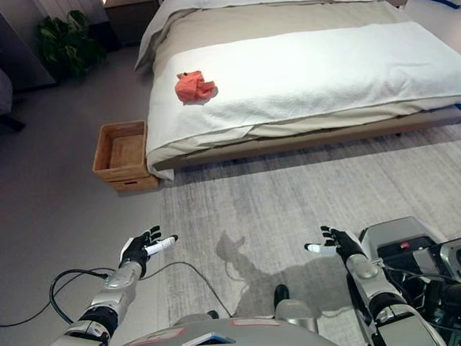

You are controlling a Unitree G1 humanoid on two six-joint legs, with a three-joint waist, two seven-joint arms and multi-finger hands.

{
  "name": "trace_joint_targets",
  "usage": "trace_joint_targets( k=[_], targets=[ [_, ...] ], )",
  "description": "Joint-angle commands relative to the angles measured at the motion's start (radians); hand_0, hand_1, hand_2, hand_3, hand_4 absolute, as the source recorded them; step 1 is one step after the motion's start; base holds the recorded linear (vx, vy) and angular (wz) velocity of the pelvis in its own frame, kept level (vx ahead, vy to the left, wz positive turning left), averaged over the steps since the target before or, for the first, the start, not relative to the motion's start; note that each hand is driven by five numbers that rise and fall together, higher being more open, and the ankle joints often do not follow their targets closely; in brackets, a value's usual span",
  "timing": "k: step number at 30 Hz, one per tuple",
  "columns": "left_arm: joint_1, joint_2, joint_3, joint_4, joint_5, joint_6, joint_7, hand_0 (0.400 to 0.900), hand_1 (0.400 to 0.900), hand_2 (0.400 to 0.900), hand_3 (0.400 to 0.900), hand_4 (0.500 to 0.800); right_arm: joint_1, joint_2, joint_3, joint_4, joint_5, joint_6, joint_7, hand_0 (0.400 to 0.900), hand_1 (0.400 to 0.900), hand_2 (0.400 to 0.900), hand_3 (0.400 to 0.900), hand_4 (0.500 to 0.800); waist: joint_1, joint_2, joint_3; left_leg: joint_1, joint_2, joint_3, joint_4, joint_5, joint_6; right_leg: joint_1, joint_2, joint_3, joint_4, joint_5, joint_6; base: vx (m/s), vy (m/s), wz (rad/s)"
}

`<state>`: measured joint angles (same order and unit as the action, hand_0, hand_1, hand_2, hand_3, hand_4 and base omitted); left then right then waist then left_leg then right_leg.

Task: Put the clothes on the bed into the basket.

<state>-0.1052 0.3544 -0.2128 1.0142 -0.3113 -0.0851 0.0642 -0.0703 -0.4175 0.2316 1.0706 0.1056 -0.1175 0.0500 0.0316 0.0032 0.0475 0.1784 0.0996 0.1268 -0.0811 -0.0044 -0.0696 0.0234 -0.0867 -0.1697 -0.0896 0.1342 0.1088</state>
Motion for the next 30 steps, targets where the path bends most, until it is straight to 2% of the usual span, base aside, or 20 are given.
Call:
trace_joint_targets(
  k=[1, 20, 27, 30],
  targets=[
    [-0.133, 0.030, -0.022, 0.048, 0.005, -0.064, 0.007, 0.900, 0.900, 0.900, 0.900, 0.800, -0.078, -0.032, 0.037, 0.024, 0.020, -0.051, -0.018, 0.900, 0.900, 0.900, 0.900, 0.800, 0.002, -0.041, -0.026, -0.064, 0.020, 0.010, -0.006, 0.029, -0.039, 0.051, -0.079, -0.025, 0.005, -0.016, 0.061, 0.00, 0.000, 0.00],
    [-0.137, 0.037, -0.013, 0.073, 0.019, -0.061, 0.016, 0.900, 0.900, 0.900, 0.900, 0.800, -0.085, -0.027, 0.040, 0.035, 0.019, -0.048, -0.015, 0.900, 0.900, 0.900, 0.900, 0.800, 0.001, -0.046, -0.019, -0.063, 0.010, 0.011, -0.006, 0.025, -0.030, 0.042, -0.086, -0.013, 0.016, -0.009, 0.065, 0.00, 0.003, -0.01],
    [-0.144, 0.037, -0.015, 0.067, 0.018, -0.065, 0.019, 0.900, 0.900, 0.900, 0.900, 0.800, -0.106, -0.032, 0.037, 0.053, 0.019, -0.043, -0.018, 0.900, 0.900, 0.900, 0.900, 0.800, 0.007, -0.058, -0.001, -0.066, -0.034, 0.014, 0.008, 0.006, 0.002, 0.014, -0.127, 0.017, 0.051, -0.001, 0.080, 0.00, 0.089, -0.05],
    [-0.151, 0.039, -0.025, 0.063, 0.017, -0.064, 0.017, 0.900, 0.900, 0.900, 0.900, 0.800, -0.108, -0.036, 0.032, 0.048, 0.024, -0.042, -0.015, 0.900, 0.900, 0.900, 0.900, 0.800, 0.011, -0.068, 0.010, -0.097, -0.062, -0.001, 0.080, -0.037, 0.023, 0.000, -0.164, 0.035, 0.104, -0.012, 0.083, 0.00, 0.147, 0.10]
  ],
)
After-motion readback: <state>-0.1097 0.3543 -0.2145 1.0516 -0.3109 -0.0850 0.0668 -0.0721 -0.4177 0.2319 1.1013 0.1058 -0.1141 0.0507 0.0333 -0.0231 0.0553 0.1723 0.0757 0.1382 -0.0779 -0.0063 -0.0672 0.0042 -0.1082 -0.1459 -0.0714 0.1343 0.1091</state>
